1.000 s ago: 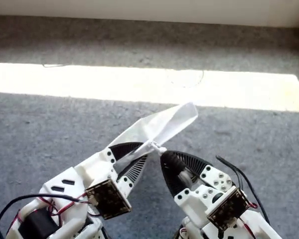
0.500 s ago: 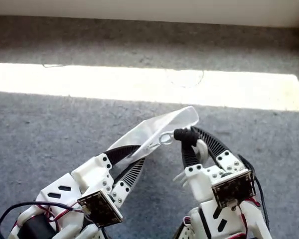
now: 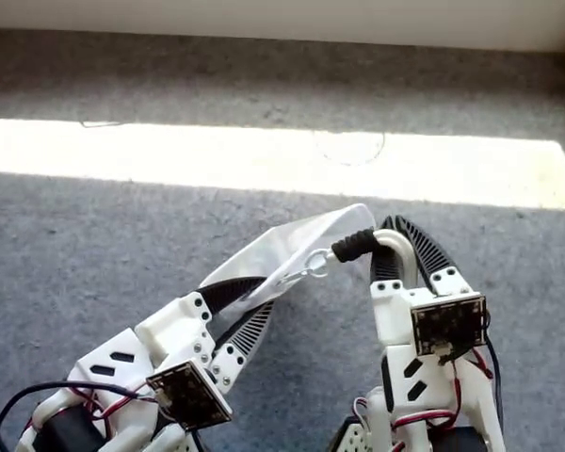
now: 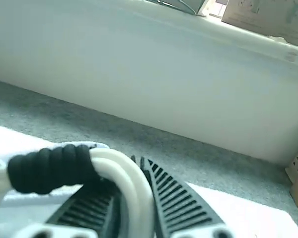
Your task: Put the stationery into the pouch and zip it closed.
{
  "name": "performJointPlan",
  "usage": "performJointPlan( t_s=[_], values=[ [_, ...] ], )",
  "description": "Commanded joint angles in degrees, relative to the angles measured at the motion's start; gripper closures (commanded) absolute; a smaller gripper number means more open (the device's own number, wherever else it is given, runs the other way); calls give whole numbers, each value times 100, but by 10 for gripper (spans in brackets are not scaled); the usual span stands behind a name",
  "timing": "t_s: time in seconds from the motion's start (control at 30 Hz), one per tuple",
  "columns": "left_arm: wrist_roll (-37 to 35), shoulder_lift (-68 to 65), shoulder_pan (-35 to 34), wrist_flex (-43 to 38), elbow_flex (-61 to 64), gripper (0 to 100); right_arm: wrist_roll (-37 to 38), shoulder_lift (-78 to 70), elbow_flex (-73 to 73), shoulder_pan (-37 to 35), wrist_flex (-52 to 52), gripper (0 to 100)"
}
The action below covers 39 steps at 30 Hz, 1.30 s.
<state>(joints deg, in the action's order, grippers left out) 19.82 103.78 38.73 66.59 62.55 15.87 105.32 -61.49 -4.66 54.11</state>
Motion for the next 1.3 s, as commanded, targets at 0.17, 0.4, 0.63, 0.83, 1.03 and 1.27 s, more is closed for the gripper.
performJointPlan(
  t_s=[0.17,0.4,0.63,0.83,1.03,1.27],
  values=[
    [-53,-13,-251,62,-22,994,440,-4,215,-198,1165,813],
    [-62,-13,-268,53,-22,994,686,-4,655,-1754,2484,677],
    [-62,-13,-268,53,-13,994,721,-4,1130,-3099,3178,677],
    [-62,-13,-268,53,-13,994,738,-48,1209,-4101,3556,677],
    [-62,-13,-268,53,-13,994,703,-48,1138,-4875,3565,677],
    [-62,-13,-268,53,-13,994,-9,-48,1138,-5068,3108,677]
  ],
)
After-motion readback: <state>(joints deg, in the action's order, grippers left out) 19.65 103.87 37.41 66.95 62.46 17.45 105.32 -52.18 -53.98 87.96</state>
